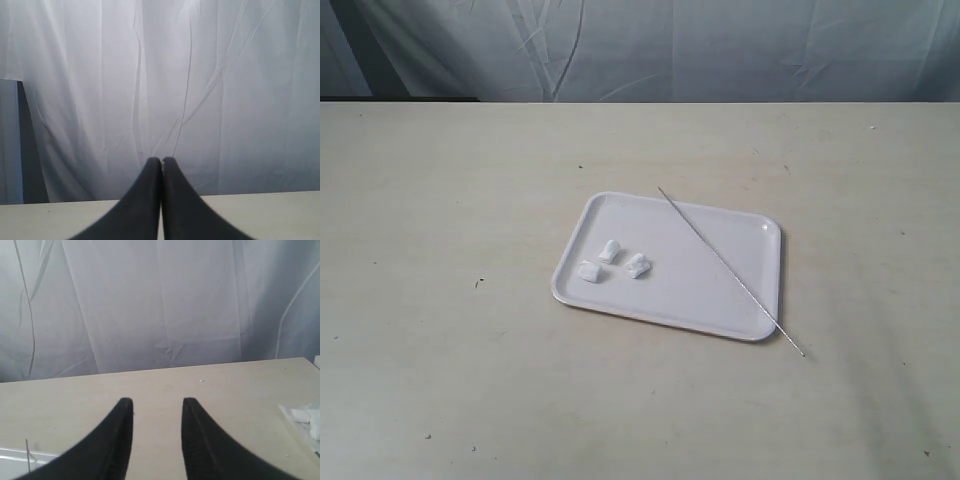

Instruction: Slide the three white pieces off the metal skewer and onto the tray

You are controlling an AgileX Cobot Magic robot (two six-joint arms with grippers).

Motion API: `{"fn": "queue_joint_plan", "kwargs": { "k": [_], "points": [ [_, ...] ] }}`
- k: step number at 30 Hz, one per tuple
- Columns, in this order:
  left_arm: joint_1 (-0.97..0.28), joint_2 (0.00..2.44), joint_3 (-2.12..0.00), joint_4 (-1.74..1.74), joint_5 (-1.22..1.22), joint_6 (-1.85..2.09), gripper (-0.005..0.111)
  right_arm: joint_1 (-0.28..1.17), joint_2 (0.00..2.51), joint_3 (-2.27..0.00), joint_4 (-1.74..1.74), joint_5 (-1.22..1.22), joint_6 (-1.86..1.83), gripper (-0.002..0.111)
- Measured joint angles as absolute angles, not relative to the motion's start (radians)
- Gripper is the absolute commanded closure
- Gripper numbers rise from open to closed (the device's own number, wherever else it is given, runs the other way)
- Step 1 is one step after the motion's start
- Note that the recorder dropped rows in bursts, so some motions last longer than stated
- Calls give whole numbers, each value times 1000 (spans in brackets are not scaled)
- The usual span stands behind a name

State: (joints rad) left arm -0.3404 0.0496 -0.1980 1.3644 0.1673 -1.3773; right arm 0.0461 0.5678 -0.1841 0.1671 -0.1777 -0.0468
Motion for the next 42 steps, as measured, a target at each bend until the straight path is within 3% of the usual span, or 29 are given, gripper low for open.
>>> {"fn": "queue_joint_plan", "kwargs": {
  "k": [9,15,24,31,37,42],
  "points": [
    [-340,47,-194,1360,174,-1332,107,-25,484,-146,167,-29,-47,76],
    [-340,47,-166,1360,98,-1293,107,-29,291,-14,165,33,-47,76],
    [-339,47,-72,1163,86,-1213,107,-29,10,-3,152,286,-47,76],
    [-223,45,-70,690,69,-676,107,-29,7,-2,123,312,-49,76],
    [-93,6,-46,570,71,-527,107,-29,7,-2,103,312,-49,76],
    [-55,6,-25,527,92,-470,107,-34,7,-2,103,309,-47,76]
  ]
}}
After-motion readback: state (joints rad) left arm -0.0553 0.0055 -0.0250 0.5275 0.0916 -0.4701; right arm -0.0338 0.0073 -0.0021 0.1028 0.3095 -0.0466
